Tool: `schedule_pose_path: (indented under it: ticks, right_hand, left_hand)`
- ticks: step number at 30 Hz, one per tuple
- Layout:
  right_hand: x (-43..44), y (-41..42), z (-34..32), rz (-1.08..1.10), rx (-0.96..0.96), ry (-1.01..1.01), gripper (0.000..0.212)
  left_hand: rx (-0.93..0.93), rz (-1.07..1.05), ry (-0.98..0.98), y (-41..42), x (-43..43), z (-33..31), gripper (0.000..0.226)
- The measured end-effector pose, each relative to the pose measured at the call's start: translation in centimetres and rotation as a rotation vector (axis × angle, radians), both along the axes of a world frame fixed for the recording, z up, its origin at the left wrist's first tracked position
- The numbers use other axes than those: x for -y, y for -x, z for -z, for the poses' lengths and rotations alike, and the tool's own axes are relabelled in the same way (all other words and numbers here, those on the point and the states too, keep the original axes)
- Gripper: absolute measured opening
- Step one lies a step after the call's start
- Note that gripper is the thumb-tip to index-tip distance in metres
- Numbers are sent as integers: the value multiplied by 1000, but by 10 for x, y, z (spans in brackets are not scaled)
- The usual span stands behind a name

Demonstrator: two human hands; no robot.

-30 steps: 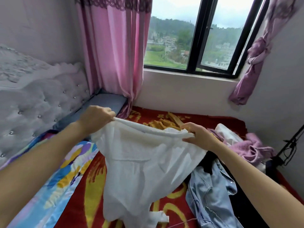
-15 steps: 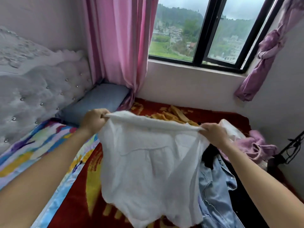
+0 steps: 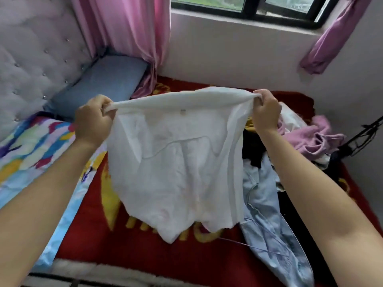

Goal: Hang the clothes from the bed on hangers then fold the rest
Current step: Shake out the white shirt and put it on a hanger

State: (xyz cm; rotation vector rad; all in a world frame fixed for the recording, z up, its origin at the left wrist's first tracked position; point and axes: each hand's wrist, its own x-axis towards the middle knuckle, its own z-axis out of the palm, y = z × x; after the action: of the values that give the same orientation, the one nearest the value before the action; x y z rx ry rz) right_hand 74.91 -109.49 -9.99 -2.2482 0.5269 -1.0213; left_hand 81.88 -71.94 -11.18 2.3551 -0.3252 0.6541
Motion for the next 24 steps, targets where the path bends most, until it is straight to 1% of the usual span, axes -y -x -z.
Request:
schedule_pose_path:
  ticks: [1,2,4,6,7,8,9,10,11,12,15,16,17,18,19,21,23,24]
  right_hand:
    - [5,-3,7,-39,-53,-6,24]
    - [9,-2,20,-89,-155,-20,25]
    - [19,6,62,-197,-473,-98,35]
    - [27,30,118,-192,-814,-193,47]
    - [32,46,148,-164,-937,-254,44]
    - [35,63,174,-139,-1040,-309,33]
    - [40,82,201,-121,-1122,-350,18]
    - [42,102,223,-89,-1189,-376,16]
    - [43,121,241,-56,-1244,-382,20]
    - [44,137,255,-20,-1275,-396,19]
    - [53,173,287,46,-1281,-388,13]
    - [55,179,293,61,-1286,-383,17]
    - [62,184,302,73,-1288,-378,28]
    - [67,185,311,76,-1292,-371,34]
    - [70,186,315,68,-1297,-355,31]
    - [76,183,327,16,-1332,-363,14]
    - [81,179,341,-56,-1346,-383,32]
    - [82,177,346,-87,-1353,-389,37]
  left_hand:
    - [-32,22,-6,1,2,5,24]
    - [-89,42,-30,2,4,14,22]
    - [-256,66,-123,3,8,42,9]
    - [-453,74,-242,6,9,73,11]
    - [-543,77,-302,8,8,89,13]
    - [-614,82,-363,11,8,104,15]
    - [-666,90,-426,15,10,118,16]
    - [-703,96,-478,20,13,131,16]
    - [-725,103,-507,25,15,138,15]
    - [-742,122,-523,30,18,145,15]
    - [-844,215,-518,42,31,162,19]
    - [-893,254,-496,48,34,164,18]
    - [-933,284,-467,53,39,167,18]
    - [-959,300,-432,57,43,169,19]
    - [-968,304,-385,62,45,168,21]
    - [-994,281,-279,66,50,170,21]
    - [-1046,250,-194,70,55,171,18]
    - [-1080,240,-173,71,57,172,17]
